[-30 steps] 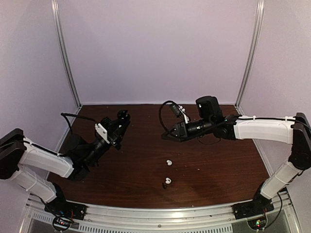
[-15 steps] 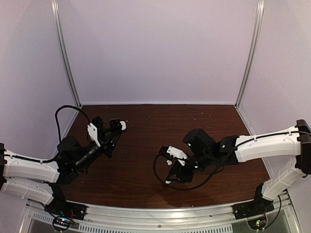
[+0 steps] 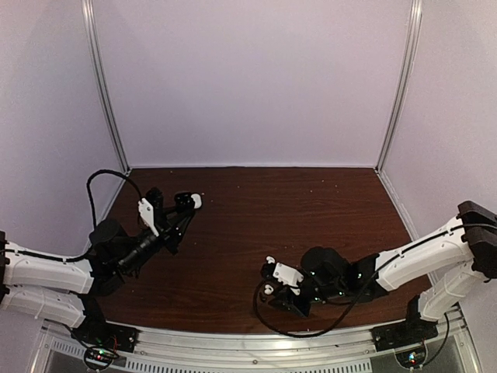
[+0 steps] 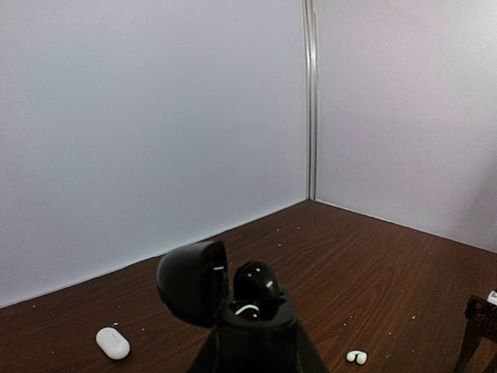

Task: Insert the wireless bluetooth earbuds into the charging case
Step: Adjust the left earbud at the corner of the board.

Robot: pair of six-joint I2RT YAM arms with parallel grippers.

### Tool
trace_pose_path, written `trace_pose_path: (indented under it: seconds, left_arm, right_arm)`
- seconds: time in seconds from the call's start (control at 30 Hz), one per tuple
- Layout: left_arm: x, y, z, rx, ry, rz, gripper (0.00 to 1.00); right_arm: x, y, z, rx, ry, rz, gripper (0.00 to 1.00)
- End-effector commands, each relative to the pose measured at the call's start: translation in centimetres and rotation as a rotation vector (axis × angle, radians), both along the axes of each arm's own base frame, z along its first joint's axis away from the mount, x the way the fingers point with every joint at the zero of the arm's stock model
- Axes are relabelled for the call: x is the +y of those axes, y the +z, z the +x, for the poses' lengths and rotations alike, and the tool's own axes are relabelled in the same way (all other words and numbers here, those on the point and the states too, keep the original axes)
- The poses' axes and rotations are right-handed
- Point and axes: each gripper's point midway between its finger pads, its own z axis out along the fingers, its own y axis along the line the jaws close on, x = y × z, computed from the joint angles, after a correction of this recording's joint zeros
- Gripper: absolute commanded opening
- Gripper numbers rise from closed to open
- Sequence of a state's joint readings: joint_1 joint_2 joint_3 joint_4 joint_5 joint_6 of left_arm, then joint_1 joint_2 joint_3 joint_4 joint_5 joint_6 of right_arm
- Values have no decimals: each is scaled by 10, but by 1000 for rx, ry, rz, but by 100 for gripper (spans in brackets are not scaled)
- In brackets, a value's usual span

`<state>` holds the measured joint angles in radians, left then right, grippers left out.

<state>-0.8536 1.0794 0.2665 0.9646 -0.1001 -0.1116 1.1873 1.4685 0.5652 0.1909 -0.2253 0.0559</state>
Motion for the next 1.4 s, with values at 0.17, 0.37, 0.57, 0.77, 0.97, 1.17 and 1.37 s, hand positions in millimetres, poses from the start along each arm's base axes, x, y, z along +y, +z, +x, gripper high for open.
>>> trace_pose_path:
  seconds: [0.17,0.37,0.57,0.77,0.97,1.17,1.37]
  left_arm:
    - [5,15,-4,-53,1,-30,3]
    - [5,16,-4,-57,-1,-30,3]
    - [4,16,-4,-65,-3,-27,3]
    - [3,16,-4,-69,-5,-24,4]
    - [0,17,-3,-72,-11,-26,4]
    - [-3,18,-1,-77,-14,-18,3]
    - [-4,16,0,-73,-13,-15,4]
  right_arm:
    - [6,-20,5,-73,-52,19,32]
    - [-2,-23,18,-135,-116,26,39]
    - [0,-34,15,-158,-89,24,38]
    - [4,-44,5,-142,-52,22,36]
    - [9,-51,6,-149,-61,17,39]
    - [8,-61,20,-185,-128,-22,37]
    - [5,-67,30,-213,-179,-56,38]
